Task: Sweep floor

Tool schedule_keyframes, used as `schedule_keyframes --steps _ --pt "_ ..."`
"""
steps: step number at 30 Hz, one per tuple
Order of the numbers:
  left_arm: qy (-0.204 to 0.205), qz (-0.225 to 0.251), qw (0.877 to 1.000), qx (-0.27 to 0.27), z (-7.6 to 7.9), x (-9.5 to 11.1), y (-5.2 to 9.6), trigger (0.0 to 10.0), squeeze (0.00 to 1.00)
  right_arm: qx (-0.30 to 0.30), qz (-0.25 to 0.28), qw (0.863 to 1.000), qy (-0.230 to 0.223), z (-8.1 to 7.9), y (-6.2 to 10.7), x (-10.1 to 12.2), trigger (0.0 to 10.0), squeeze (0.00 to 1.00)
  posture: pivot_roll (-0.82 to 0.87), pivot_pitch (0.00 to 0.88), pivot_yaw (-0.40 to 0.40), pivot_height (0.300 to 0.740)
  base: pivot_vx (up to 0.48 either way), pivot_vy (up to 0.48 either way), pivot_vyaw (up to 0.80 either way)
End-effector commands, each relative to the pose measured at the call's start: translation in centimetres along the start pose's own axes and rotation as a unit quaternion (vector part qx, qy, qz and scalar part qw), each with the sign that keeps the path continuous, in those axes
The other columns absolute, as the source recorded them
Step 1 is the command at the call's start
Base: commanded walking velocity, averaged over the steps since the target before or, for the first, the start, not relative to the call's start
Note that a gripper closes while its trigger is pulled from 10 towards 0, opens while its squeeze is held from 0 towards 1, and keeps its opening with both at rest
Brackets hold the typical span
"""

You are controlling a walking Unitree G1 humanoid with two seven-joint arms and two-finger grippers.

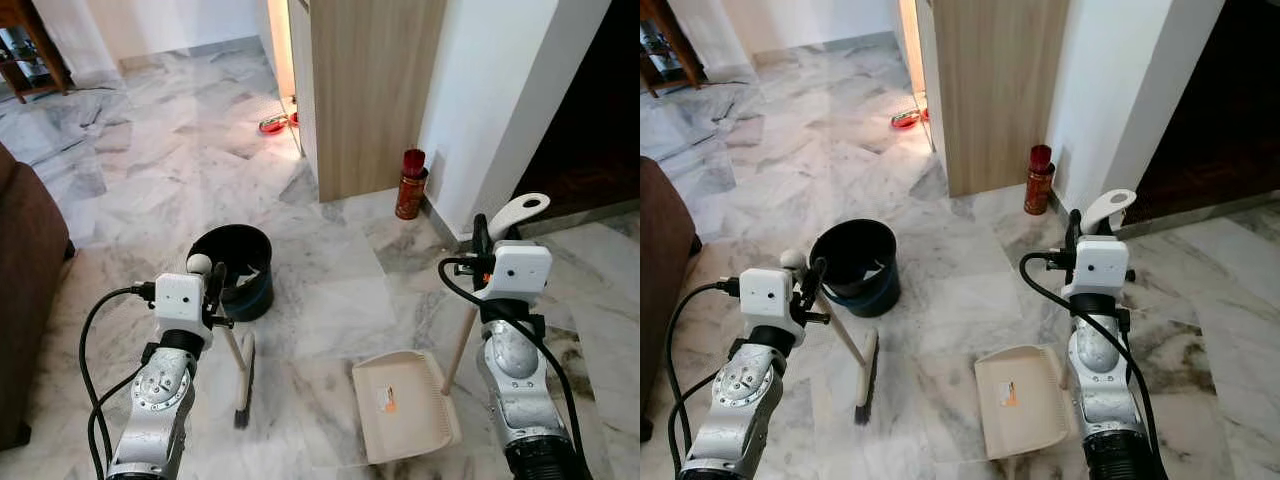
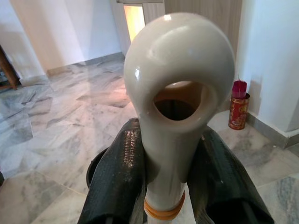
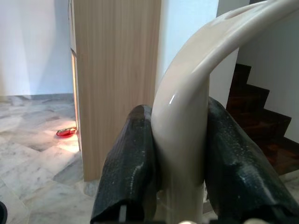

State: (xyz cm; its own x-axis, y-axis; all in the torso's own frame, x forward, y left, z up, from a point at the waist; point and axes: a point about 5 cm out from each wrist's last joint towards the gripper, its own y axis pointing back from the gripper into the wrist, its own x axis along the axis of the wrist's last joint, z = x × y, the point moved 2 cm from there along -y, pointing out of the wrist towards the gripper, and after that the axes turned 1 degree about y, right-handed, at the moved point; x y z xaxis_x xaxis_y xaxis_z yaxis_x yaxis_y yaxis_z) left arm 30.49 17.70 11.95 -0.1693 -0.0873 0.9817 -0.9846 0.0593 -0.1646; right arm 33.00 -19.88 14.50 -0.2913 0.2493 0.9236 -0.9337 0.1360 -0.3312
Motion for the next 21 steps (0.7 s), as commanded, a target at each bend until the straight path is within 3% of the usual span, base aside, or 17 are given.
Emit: schedule_keyframes --steps 1,21 --pt "-0.013 0.023 1.000 0.005 -0.41 0.94 -0.38 10.0 0.00 -0.005 0.035 0.999 -0.008 0.16 -0.81 1.84 10.0 0.00 -0.02 0.084 0.084 0.740 0.000 0.000 -0.80" --pt "-0.025 0.016 1.000 0.003 -0.20 0.54 -0.20 10.0 0.00 -0.001 0.033 0.999 -0.004 0.33 -0.78 1.75 10.0 0.00 -0.02 0.052 0.076 0.740 0.000 -0.015 -0.80"
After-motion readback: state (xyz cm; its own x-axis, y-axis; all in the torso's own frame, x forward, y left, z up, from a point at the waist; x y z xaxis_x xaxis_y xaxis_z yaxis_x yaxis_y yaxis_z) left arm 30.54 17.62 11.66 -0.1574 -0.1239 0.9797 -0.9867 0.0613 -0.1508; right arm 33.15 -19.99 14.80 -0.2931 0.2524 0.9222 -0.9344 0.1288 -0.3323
